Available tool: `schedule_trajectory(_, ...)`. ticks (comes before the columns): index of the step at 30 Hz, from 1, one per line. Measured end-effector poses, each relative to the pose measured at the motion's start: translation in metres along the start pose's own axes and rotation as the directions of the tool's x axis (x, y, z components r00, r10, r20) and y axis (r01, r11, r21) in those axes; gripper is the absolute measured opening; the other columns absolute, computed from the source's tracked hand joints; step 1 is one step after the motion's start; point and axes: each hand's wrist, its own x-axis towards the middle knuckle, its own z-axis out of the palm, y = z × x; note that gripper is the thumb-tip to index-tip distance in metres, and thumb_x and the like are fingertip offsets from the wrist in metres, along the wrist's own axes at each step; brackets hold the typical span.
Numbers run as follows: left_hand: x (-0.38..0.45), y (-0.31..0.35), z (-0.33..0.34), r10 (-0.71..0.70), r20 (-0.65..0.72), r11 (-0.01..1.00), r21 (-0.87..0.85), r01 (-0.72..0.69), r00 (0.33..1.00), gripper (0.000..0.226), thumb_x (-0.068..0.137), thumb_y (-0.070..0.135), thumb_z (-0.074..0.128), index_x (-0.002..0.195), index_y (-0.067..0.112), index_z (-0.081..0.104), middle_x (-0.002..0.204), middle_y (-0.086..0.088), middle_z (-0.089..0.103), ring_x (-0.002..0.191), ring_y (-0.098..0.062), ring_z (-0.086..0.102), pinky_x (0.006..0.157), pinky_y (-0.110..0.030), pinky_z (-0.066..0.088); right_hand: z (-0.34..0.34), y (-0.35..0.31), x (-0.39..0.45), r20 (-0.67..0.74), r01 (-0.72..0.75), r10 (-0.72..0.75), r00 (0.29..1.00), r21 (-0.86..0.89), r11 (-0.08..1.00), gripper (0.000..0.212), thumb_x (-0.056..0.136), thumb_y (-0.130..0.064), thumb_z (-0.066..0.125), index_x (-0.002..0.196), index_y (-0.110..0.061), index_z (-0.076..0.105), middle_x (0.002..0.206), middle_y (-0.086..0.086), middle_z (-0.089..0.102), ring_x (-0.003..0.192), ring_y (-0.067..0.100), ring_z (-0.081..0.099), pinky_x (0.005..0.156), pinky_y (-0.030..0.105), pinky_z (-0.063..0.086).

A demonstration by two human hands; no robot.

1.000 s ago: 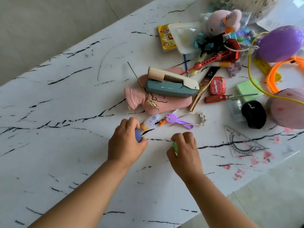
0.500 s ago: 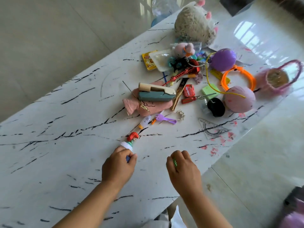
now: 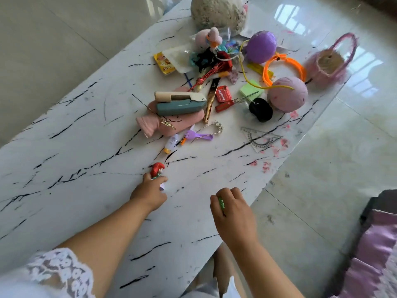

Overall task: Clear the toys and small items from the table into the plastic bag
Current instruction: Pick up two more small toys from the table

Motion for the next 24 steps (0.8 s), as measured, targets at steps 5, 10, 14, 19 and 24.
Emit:
schedule_trajectory(5,-0.022,0.005,0.009,0.022,-0.037,0.998,0.063,-0.019,0.999,0.025,0.082,0.021,0.056,0.105,0.030,0.058,0.115,-0.003,0.039,0.079,-0.023,0.054,0.065,-0.024,0.041,-0.010,0.010,-0.013,-0.052,-0.033,0.034,0.998,0.030,0.999,0.023,0.093,-0.037,0.042,0.089,-0.016,0.052,0.089,-0.004,0.045,0.074,0.022,0.049,0.057,0.029,0.037)
schedule_trajectory(10,-0.082,0.043,0.021,0.187,-0.039,0.982,0.023,-0.186,0.982,0.026,0.081,0.024,0.055,0.103,0.037,0.059,0.109,0.005,0.045,0.079,-0.018,0.057,0.061,-0.021,0.039,-0.039,0.032,-0.047,-0.114,-0.115,0.121,0.986,0.054,0.992,0.024,0.093,-0.035,0.042,0.091,-0.014,0.053,0.091,-0.001,0.048,0.077,0.023,0.051,0.060,0.031,0.038)
schedule_trajectory(14,-0.138,0.090,0.040,0.329,0.034,0.943,0.039,-0.330,0.944,0.031,0.080,0.027,0.057,0.108,0.040,0.058,0.111,0.009,0.047,0.084,-0.015,0.057,0.070,-0.022,0.042,-0.066,0.065,-0.089,-0.172,-0.225,0.239,0.956,0.098,0.969,0.025,0.092,-0.035,0.045,0.092,-0.012,0.055,0.095,0.002,0.050,0.086,0.025,0.053,0.066,0.031,0.037)
schedule_trajectory(19,-0.211,0.159,0.076,0.529,0.143,0.828,0.127,-0.546,0.836,0.027,0.080,0.031,0.059,0.105,0.041,0.054,0.105,0.011,0.045,0.084,-0.017,0.057,0.069,-0.022,0.040,-0.101,0.120,-0.169,-0.278,-0.420,0.462,0.842,0.197,0.886,0.016,0.087,-0.030,0.051,0.091,-0.015,0.056,0.096,0.004,0.054,0.087,0.028,0.056,0.067,0.034,0.038)
schedule_trajectory(24,-0.284,0.225,0.132,0.677,0.292,0.665,0.149,-0.732,0.675,0.034,0.078,0.028,0.060,0.108,0.039,0.048,0.095,0.014,0.045,0.084,-0.014,0.054,0.064,-0.023,0.038,-0.128,0.183,-0.272,-0.373,-0.584,0.670,0.642,0.328,0.743,0.015,0.084,-0.024,0.055,0.096,-0.015,0.058,0.098,0.005,0.055,0.088,0.029,0.058,0.070,0.036,0.041)
